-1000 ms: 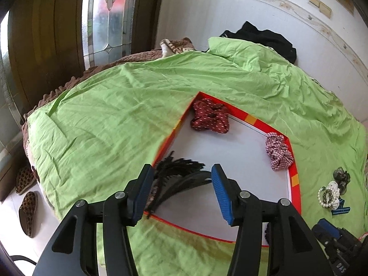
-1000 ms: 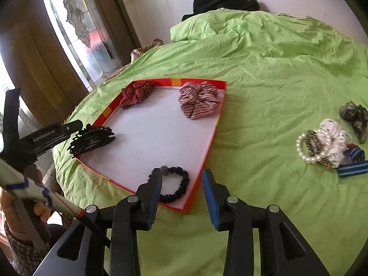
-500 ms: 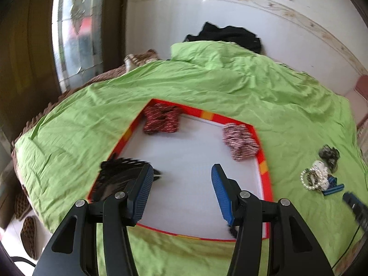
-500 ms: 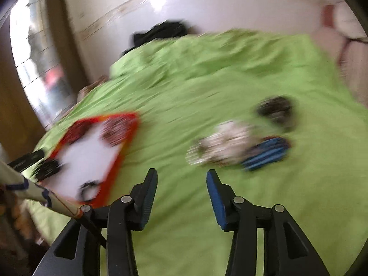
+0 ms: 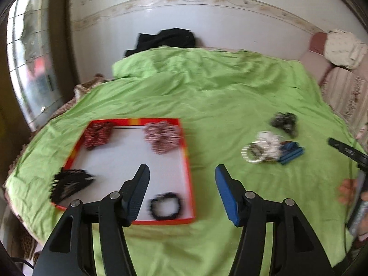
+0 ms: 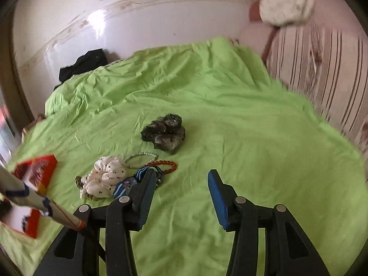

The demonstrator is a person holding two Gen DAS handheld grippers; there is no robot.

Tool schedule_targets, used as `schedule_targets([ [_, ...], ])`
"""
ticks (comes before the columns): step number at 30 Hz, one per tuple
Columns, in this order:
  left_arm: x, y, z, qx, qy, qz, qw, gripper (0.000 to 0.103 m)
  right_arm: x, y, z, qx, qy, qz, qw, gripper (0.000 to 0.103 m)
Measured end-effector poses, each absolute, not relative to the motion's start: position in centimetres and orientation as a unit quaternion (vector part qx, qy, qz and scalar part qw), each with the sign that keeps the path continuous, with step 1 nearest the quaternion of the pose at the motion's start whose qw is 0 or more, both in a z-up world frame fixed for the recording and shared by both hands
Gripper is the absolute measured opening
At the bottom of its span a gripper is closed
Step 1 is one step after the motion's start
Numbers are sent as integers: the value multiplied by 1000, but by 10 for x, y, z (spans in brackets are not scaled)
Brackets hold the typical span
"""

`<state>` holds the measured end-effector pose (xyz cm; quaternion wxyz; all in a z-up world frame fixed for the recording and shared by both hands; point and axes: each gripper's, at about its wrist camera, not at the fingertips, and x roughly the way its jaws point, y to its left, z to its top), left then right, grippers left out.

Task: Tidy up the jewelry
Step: 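Move both open tools back over the remaining accessory pile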

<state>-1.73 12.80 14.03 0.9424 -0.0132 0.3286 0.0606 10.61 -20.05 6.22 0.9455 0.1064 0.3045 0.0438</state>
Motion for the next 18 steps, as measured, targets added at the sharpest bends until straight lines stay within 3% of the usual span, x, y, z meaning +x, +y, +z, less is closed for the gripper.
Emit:
schedule_targets([
  [5, 12, 92, 139, 1, 345, 10, 939, 61, 111, -223, 51, 178, 317, 60, 930, 51],
  [18, 114, 42, 98, -1, 413, -65, 908, 64, 152, -232, 27, 168, 350, 74, 919, 54],
])
